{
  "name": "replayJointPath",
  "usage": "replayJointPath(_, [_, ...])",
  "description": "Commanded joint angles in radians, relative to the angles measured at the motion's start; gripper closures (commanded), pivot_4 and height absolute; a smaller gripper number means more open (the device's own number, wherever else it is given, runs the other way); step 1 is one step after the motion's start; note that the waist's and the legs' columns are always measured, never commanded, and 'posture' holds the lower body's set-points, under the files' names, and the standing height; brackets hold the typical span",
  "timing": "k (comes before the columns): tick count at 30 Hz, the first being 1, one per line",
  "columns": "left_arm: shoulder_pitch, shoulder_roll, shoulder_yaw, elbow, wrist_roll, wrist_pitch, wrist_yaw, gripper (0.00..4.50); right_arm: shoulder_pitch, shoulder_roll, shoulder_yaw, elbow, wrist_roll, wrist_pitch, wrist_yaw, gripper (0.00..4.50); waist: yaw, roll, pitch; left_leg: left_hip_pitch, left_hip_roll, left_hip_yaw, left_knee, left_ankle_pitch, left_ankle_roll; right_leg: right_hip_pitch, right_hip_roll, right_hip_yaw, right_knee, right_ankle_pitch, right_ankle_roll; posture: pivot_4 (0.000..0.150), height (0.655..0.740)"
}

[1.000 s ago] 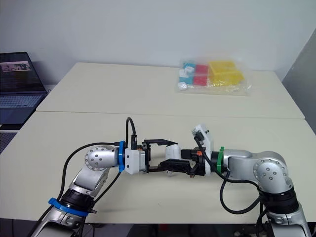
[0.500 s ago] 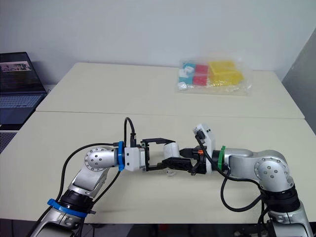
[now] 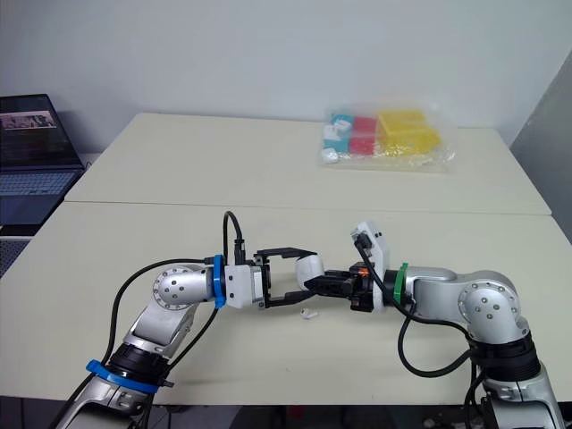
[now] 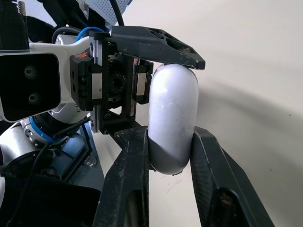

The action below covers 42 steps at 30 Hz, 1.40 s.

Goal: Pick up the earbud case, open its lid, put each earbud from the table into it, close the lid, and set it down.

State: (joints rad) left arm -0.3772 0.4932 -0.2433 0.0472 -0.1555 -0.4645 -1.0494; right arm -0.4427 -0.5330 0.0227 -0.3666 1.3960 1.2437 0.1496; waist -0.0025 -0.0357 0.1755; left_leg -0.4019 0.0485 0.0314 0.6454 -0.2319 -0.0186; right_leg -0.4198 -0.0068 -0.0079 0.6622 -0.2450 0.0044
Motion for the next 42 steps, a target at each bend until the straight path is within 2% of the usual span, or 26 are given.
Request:
replayJointPath(1, [-0.009, -0.020, 0.013, -0.023, -0.037, -0.009, 0.012, 1.69, -0.026, 0.004, -0.010, -0.005, -0.005, -0.010, 0.008, 3.73, 0.000, 0.000, 0.000, 0.000, 0.000, 0.000, 0.000, 0.000, 0.000, 0.000, 0.000, 0.000, 0.000, 0.000, 0.000, 0.150, 0.7400])
replayJointPath(4, [-0.007, -0.032, 0.031, -0.024, -0.057, 0.018, 0.023, 1.69, -0.034, -0.002, -0.010, -0.001, -0.010, -0.007, 0.021, 3.73, 0.000, 0.000, 0.000, 0.000, 0.000, 0.000, 0.000, 0.000, 0.000, 0.000, 0.000, 0.000, 0.000, 0.000, 0.000, 0.150, 0.7400])
replayJointPath(6, [-0.011, -0.028, 0.032, -0.025, -0.052, 0.032, 0.017, 0.95, -0.038, -0.009, -0.010, 0.000, -0.013, -0.004, 0.030, 3.73, 0.000, 0.000, 0.000, 0.000, 0.000, 0.000, 0.000, 0.000, 0.000, 0.000, 0.000, 0.000, 0.000, 0.000, 0.000, 0.150, 0.7400])
replayJointPath(9, [-0.018, 0.002, 0.021, -0.022, -0.025, 0.048, -0.004, 0.11, -0.046, -0.022, -0.012, 0.001, -0.024, 0.003, 0.048, 3.73, 0.000, 0.000, 0.000, 0.000, 0.000, 0.000, 0.000, 0.000, 0.000, 0.000, 0.000, 0.000, 0.000, 0.000, 0.000, 0.150, 0.7400])
replayJointPath(10, [-0.021, 0.014, 0.019, -0.022, -0.022, 0.058, -0.012, 0.00, -0.049, -0.026, -0.013, 0.001, -0.028, 0.005, 0.053, 3.73, 0.000, 0.000, 0.000, 0.000, 0.000, 0.000, 0.000, 0.000, 0.000, 0.000, 0.000, 0.000, 0.000, 0.000, 0.000, 0.150, 0.7400])
replayJointPath(17, [-0.067, 0.162, 0.047, -0.146, -0.181, 0.685, -0.055, 0.00, -0.116, -0.183, 0.014, -0.011, -0.170, 0.015, 0.216, 3.73, -0.006, 0.001, 0.001, 0.000, 0.000, -0.001, 0.000, 0.000, 0.000, 0.000, 0.001, -0.001, 0.000, 0.000, 0.000, 0.150, 0.7400])
replayJointPath(19, [-0.079, 0.204, 0.034, -0.188, -0.202, 0.817, -0.072, 0.00, -0.149, -0.276, 0.083, -0.042, -0.292, -0.027, 0.320, 3.73, -0.005, 0.001, 0.001, 0.000, 0.000, -0.001, 0.000, 0.000, 0.000, -0.001, 0.001, -0.001, -0.001, 0.000, 0.000, 0.150, 0.7400])
replayJointPath(22, [-0.099, 0.246, -0.005, -0.292, -0.230, 0.989, -0.088, 0.00, -0.224, -0.494, 0.300, -0.109, -0.624, -0.228, 0.552, 3.73, -0.005, 0.004, 0.003, -0.001, 0.000, -0.002, -0.002, 0.000, 0.000, -0.002, 0.001, -0.001, -0.003, 0.000, 0.000, 0.150, 0.7400])
replayJointPath(25, [-0.142, 0.206, -0.022, -0.366, -0.247, 1.100, -0.038, 0.00, -0.277, -0.569, 0.412, -0.102, -0.825, -0.381, 0.692, 3.73, -0.005, 0.004, 0.004, -0.001, -0.001, -0.002, -0.002, -0.001, 0.001, -0.002, 0.000, -0.002, -0.005, -0.001, 0.000, 0.150, 0.7400])
replayJointPath(29, [-0.197, 0.131, -0.055, -0.380, -0.205, 1.125, 0.027, 0.00, -0.298, -0.547, 0.438, -0.083, -0.932, -0.456, 0.784, 3.73, -0.002, 0.004, 0.004, -0.003, -0.001, -0.001, -0.001, -0.001, 0.001, -0.003, 0.001, -0.002, -0.005, -0.001, 0.000, 0.150, 0.7400])
replayJointPath(32, [-0.226, 0.112, -0.078, -0.370, -0.192, 1.123, 0.027, 0.00, -0.301, -0.517, 0.425, -0.091, -0.951, -0.451, 0.826, 3.73, -0.005, 0.004, 0.004, -0.003, 0.000, -0.001, -0.001, -0.001, 0.001, -0.003, 0.001, -0.001, -0.004, -0.001, 0.000, 0.150, 0.7400])
replayJointPath(36, [-0.270, 0.094, -0.146, -0.320, -0.116, 1.030, -0.003, 0.00, -0.309, -0.486, 0.416, -0.103, -0.979, -0.443, 0.864, 3.73, -0.002, 0.004, 0.004, -0.003, 0.000, -0.002, 0.000, -0.001, 0.001, -0.002, 0.002, -0.001, -0.003, -0.001, 0.000, 0.150, 0.7400])
replayJointPath(42, [-0.282, 0.059, -0.151, -0.280, -0.094, 0.996, -0.013, 0.00, -0.299, -0.452, 0.394, -0.110, -0.995, -0.416, 0.886, 3.73, -0.002, 0.004, 0.004, -0.002, -0.001, -0.001, 0.000, -0.001, 0.001, -0.002, 0.001, -0.002, -0.003, -0.001, 0.000, 0.150, 0.7400])
